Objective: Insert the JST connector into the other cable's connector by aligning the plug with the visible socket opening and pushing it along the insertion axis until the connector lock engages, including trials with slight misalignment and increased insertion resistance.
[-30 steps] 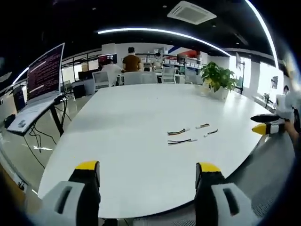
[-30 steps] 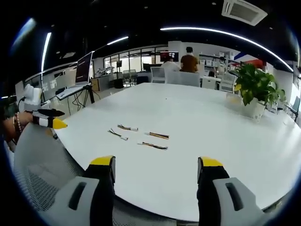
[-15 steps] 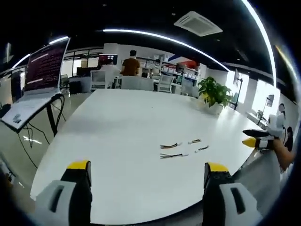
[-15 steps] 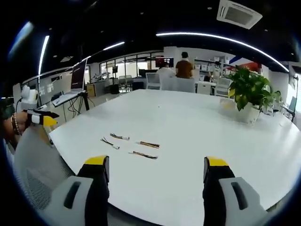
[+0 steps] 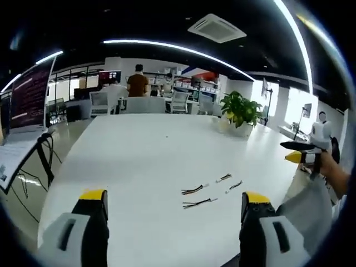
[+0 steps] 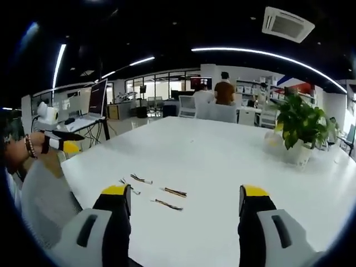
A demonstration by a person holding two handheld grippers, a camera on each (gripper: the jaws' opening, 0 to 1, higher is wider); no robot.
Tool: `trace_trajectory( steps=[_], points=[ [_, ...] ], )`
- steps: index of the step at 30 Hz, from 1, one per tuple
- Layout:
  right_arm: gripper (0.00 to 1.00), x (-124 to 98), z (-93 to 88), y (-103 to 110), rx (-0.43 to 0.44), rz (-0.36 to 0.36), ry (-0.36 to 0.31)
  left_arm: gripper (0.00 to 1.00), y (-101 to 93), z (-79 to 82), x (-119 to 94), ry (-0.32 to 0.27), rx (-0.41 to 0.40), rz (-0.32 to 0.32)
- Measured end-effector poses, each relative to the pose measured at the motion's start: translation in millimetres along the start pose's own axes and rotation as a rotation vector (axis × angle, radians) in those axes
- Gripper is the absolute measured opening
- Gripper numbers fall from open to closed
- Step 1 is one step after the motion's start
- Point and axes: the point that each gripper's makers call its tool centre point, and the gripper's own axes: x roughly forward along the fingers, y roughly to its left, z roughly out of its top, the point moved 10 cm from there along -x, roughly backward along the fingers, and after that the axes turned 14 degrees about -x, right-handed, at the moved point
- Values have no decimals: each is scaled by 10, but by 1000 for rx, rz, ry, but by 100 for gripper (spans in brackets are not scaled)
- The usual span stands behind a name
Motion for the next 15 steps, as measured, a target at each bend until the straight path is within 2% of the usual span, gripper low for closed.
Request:
trace_trajectory(
  steps=[6, 10, 12, 15],
  points=[
    [71, 117, 123, -170, 12, 12, -37, 99, -32, 164, 169, -34, 12, -49],
    [71, 239, 167, -253, 16, 23, -32, 99, -4, 259, 309, -32, 36, -54],
    [69, 290, 211, -297, 30, 27, -39, 99, 74, 334, 410, -26, 44, -57],
    [68, 341, 300, -355, 42, 5, -64, 99, 37, 407, 485, -35, 64, -64]
  ],
)
